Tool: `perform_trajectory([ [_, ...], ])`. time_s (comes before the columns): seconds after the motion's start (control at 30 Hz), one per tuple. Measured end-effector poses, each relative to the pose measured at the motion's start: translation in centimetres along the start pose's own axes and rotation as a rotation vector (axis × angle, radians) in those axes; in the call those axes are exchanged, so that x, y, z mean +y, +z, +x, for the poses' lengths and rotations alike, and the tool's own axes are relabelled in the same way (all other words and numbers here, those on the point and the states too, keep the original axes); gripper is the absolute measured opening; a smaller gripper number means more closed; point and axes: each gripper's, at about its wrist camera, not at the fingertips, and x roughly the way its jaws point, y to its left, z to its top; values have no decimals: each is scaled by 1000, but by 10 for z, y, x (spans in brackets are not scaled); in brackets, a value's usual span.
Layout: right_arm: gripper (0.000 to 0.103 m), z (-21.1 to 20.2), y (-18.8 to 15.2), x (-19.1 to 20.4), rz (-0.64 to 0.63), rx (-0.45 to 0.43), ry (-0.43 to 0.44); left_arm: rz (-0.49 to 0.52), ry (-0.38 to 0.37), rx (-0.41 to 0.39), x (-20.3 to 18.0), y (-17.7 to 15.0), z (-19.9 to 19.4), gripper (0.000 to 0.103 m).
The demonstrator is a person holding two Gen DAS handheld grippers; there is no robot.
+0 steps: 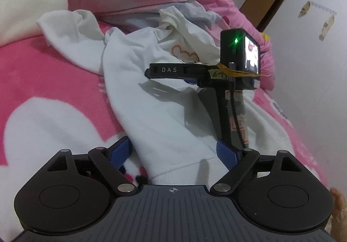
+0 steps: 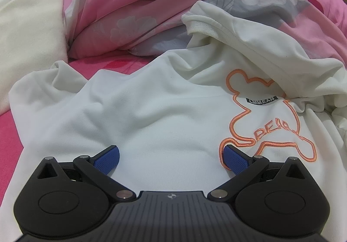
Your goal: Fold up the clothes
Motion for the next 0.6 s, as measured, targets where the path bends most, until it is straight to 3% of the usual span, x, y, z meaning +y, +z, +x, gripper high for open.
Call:
perform_trajectory([
  [0.33,103,0,0,0,-1,-1,0,-18,38,-56,21,-2,-69,85],
  [0.5,103,0,0,0,-2,-2,0,3,6,-82,22,0,-79,85],
  [0.6,103,0,0,0,-2,-2,0,24,-28,-57,26,6,-62,85],
])
